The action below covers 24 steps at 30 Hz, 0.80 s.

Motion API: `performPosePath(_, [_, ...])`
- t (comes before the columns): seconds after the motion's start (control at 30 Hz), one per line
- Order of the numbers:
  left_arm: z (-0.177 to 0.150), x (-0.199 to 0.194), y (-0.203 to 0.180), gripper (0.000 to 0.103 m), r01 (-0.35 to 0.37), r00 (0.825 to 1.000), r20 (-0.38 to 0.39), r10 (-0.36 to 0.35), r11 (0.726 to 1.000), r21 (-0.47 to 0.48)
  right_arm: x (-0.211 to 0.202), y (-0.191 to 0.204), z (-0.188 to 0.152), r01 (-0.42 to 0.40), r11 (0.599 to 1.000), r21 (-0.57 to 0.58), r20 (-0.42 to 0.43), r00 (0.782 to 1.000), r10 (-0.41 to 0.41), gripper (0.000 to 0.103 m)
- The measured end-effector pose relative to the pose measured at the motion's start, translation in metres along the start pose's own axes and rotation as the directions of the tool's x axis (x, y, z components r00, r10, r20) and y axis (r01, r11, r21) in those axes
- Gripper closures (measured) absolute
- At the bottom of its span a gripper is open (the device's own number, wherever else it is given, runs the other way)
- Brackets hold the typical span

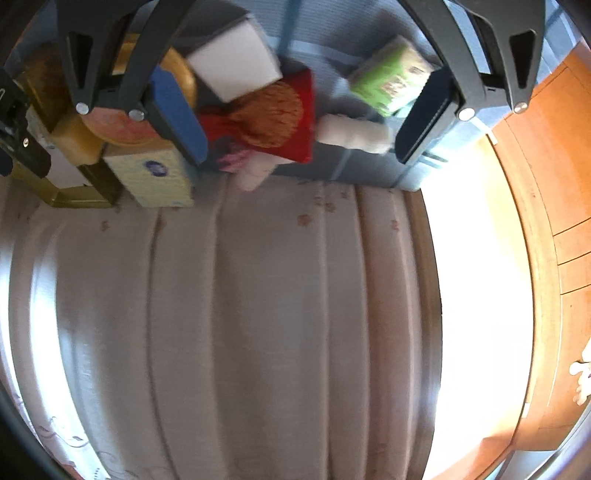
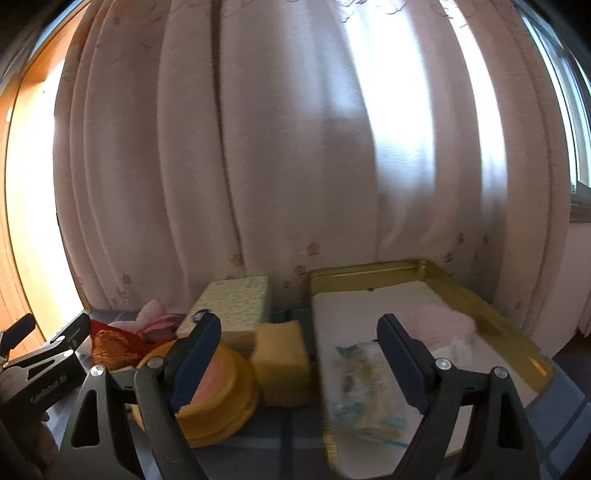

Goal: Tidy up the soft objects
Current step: 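Move both open grippers away from the tray toward the teal cloth and green tissue pack, then grasp the green tissue pack with the right gripper while the left reaches the teal cloth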

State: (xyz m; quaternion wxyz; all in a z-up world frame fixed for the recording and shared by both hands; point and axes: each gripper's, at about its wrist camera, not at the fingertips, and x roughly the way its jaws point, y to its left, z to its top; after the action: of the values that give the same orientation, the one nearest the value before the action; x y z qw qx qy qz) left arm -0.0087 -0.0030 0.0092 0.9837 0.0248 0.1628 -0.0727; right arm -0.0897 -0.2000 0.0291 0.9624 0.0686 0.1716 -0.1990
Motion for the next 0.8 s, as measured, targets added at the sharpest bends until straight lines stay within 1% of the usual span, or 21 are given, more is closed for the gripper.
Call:
performPosePath(0.23, [0.003,0.011,0.039,0.0,-0.055,0.998,0.003,0.055,0.998,-0.005,0.005,0.034,-0.003,-0.04,0.999,-0.036,-0.017,0.999,0.039,0.015])
performPosePath(0.4, [0.004,0.022,0.068,0.0,-0.071,0.997,-0.031,0.07,0.997,-0.042,0.009,0.052,-0.004,-0.063,0.997,-0.048,-0.02,0.998,0.062,0.015])
performPosePath(0.5, [0.004,0.024,0.078,0.0,-0.09,0.996,-0.029,0.088,0.995,-0.044,0.012,0.063,-0.004,-0.077,0.995,-0.056,-0.023,0.997,0.075,0.015])
performPosePath(0.67, [0.007,0.031,0.099,0.0,-0.144,0.989,-0.021,0.144,0.989,-0.031,0.016,0.077,-0.005,-0.094,0.992,-0.08,-0.029,0.995,0.092,0.015])
performPosePath(0.8, [0.008,0.043,0.127,0.0,-0.185,0.982,-0.058,0.181,0.98,-0.07,0.016,0.09,-0.006,-0.128,0.987,-0.101,-0.04,0.991,0.124,0.015])
